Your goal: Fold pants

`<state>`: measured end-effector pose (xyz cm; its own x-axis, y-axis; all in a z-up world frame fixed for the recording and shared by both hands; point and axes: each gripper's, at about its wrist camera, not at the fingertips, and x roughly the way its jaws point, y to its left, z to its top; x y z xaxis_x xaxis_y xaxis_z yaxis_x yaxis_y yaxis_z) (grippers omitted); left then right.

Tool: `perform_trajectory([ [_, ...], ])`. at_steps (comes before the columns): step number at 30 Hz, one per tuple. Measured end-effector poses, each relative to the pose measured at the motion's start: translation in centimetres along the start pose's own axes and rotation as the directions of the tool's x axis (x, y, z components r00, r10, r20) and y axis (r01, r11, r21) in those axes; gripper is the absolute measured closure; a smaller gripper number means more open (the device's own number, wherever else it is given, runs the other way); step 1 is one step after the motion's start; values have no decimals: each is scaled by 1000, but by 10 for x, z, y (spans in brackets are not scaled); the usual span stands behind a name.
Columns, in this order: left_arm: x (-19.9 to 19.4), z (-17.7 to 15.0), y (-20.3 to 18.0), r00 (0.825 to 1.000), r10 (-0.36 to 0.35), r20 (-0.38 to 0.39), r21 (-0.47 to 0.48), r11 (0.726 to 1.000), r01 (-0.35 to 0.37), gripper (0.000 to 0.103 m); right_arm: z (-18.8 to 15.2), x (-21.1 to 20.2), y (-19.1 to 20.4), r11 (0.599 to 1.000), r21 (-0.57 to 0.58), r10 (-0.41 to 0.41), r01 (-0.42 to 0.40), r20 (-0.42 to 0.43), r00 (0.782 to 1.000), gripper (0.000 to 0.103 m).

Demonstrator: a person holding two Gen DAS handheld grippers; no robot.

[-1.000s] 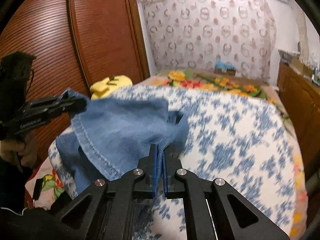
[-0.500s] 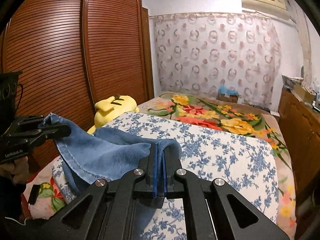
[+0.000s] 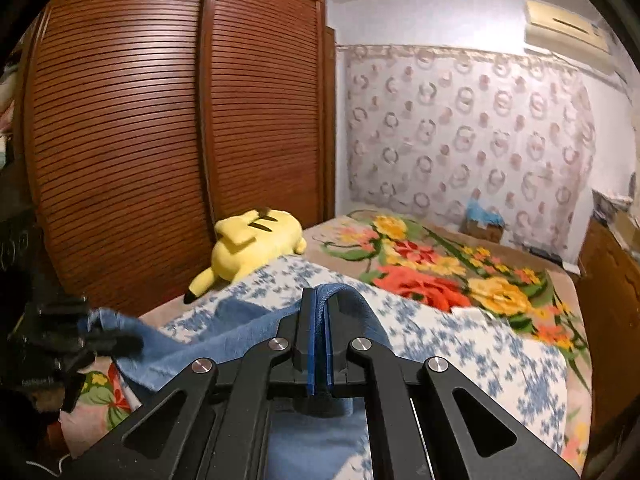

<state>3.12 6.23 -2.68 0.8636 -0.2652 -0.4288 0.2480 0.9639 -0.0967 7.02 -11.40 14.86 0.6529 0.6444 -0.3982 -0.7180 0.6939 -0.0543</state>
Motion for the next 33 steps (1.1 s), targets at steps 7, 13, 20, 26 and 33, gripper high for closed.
perform_trajectory([
  [7,-4,-24,18,1000,14,-25,-62,998,-15,91,13,43,13,997,-57,58,-60,-39,998,100],
  [13,-4,-36,36,999,28,-45,-103,994,-32,91,18,72,14,993,-65,94,-99,-72,993,100],
  [20,-6,-51,55,995,67,-76,-134,988,-76,91,28,110,26,986,-85,133,-144,-120,984,100],
  [26,0,-71,76,986,102,-130,-172,977,-124,90,27,145,46,975,-119,165,-189,-186,969,100],
  [33,4,-88,94,971,147,-189,-203,961,-185,62,20,177,47,976,-94,166,-199,-276,947,94],
])
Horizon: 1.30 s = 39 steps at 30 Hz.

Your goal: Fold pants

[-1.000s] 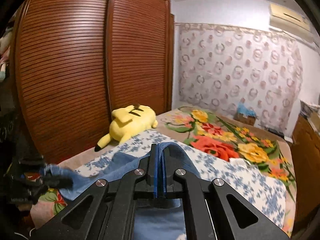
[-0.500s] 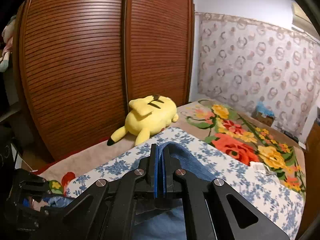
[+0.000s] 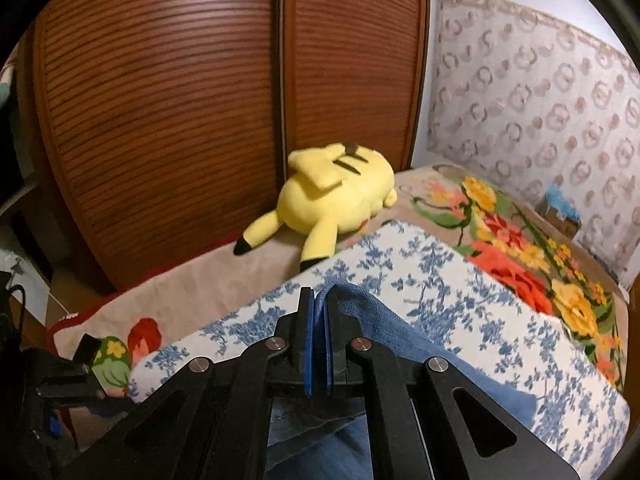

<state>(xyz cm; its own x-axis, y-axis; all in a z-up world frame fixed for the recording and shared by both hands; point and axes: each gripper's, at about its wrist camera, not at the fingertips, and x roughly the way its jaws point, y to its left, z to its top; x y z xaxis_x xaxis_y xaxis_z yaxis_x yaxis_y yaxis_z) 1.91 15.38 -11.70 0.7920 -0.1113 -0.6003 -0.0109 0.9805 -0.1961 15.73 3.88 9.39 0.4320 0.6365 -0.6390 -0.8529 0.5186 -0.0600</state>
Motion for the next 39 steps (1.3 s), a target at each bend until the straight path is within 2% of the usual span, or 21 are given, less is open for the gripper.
perform_trajectory([
  [1,1,0,3,1000,7,-2,-2,1000,-7,53,-1,3,-1,1000,8,12,-12,-11,1000,88],
  [3,3,-1,6,1000,13,-3,-10,1000,-13,52,-3,0,-5,1000,12,12,-12,-18,1000,70],
  [5,4,-1,8,1000,18,-5,-13,1000,-18,52,-4,-3,-8,1000,13,6,-6,-12,1000,61],
  [11,12,2,4,1000,22,-17,-5,1000,-22,52,-8,-33,-12,999,45,3,-4,29,1000,54],
  [13,14,3,3,1000,19,-20,-1,1000,-19,52,-20,-45,-8,998,54,7,-9,44,999,51],
  [16,15,4,-1,1000,17,-21,4,1000,-17,52,-32,-62,-8,998,66,6,-10,54,999,43],
  [18,16,5,-3,1000,15,-20,7,1000,-15,52,-35,-69,-11,997,80,14,-18,51,999,33],
  [23,18,7,-11,1000,9,-25,25,1000,-8,52,-43,-71,-16,996,93,0,2,-21,1000,32],
  [30,20,5,-19,1000,-2,-31,32,999,3,52,-58,-29,-39,984,175,-16,45,-166,986,32],
  [34,19,5,-24,1000,-8,-28,47,999,9,52,-65,-30,-45,977,209,-2,37,-165,986,32],
  [39,20,5,-28,999,-18,-27,53,998,20,52,-80,-55,-38,979,199,-13,38,-127,992,32],
])
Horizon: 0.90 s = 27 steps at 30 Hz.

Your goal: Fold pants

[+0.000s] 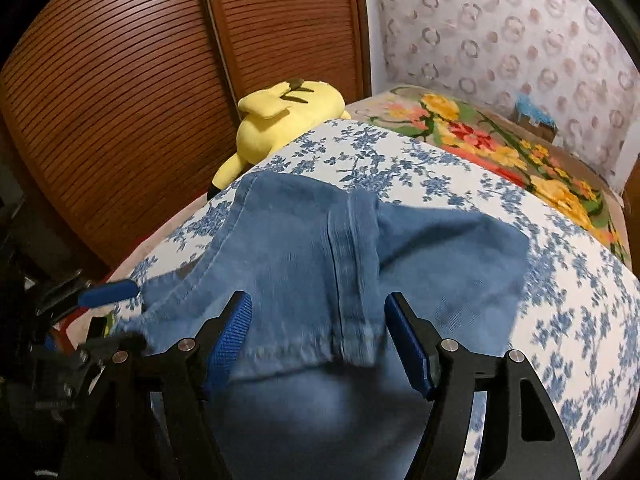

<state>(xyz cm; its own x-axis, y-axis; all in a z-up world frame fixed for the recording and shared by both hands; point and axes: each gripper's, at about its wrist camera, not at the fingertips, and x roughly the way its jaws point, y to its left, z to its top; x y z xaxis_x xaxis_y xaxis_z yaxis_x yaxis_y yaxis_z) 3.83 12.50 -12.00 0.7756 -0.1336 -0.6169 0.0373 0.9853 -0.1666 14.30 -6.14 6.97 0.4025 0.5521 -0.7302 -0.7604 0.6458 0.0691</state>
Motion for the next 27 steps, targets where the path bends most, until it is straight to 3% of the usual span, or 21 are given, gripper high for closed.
perform_trajectory([
  [10,5,0,-13,1000,-13,-12,25,1000,13,52,-14,-7,-11,1000,3,-2,2,60,998,32],
  [16,3,0,-9,1000,0,-11,19,1000,1,52,-2,25,-23,1000,0,28,-28,-4,1000,61],
  [18,0,0,-5,1000,6,-5,14,1000,-6,52,6,36,-22,999,-5,50,-50,-25,998,90],
  [23,-7,1,10,1000,28,10,-12,1000,-28,52,32,43,-1,988,-65,140,-140,-3,990,95],
  [27,-9,-1,22,999,39,17,-35,999,-38,52,52,51,23,979,-121,166,-163,10,986,96],
])
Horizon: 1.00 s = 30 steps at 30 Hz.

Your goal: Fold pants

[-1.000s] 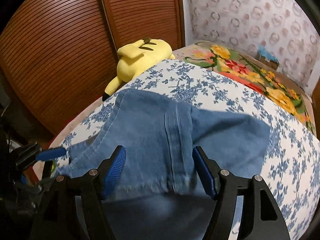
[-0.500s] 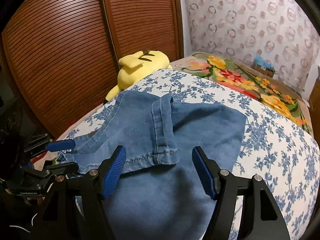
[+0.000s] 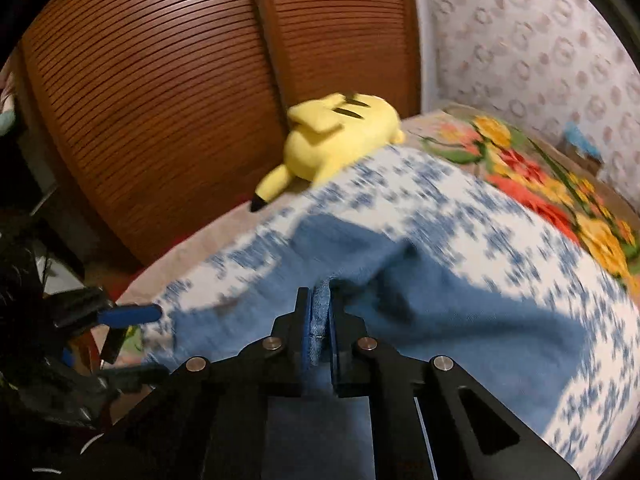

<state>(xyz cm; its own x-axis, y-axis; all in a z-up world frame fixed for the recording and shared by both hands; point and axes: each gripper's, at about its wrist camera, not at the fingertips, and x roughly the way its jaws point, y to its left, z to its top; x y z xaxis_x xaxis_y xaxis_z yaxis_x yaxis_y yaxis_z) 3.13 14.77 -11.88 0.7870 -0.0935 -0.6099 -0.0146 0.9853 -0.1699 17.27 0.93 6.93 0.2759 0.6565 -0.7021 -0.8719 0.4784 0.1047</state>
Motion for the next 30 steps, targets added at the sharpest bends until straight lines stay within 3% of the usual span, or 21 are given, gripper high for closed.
perform_trajectory([
  [9,4,1,4,1000,-2,-3,4,1000,2,52,22,27,10,997,-21,-70,70,-9,997,95],
  [14,12,2,-1,1000,-16,-15,14,1000,16,52,20,23,20,999,-2,-51,51,-6,999,75],
  [17,15,3,-4,1000,-22,-22,16,1000,22,52,17,14,21,998,-2,-64,64,0,998,55],
  [23,12,5,-12,999,-32,-13,24,999,33,52,3,-20,12,996,37,-83,81,41,996,51],
  [30,17,8,-22,999,-39,-19,49,998,40,52,-38,-58,-6,983,93,-167,158,88,982,51],
])
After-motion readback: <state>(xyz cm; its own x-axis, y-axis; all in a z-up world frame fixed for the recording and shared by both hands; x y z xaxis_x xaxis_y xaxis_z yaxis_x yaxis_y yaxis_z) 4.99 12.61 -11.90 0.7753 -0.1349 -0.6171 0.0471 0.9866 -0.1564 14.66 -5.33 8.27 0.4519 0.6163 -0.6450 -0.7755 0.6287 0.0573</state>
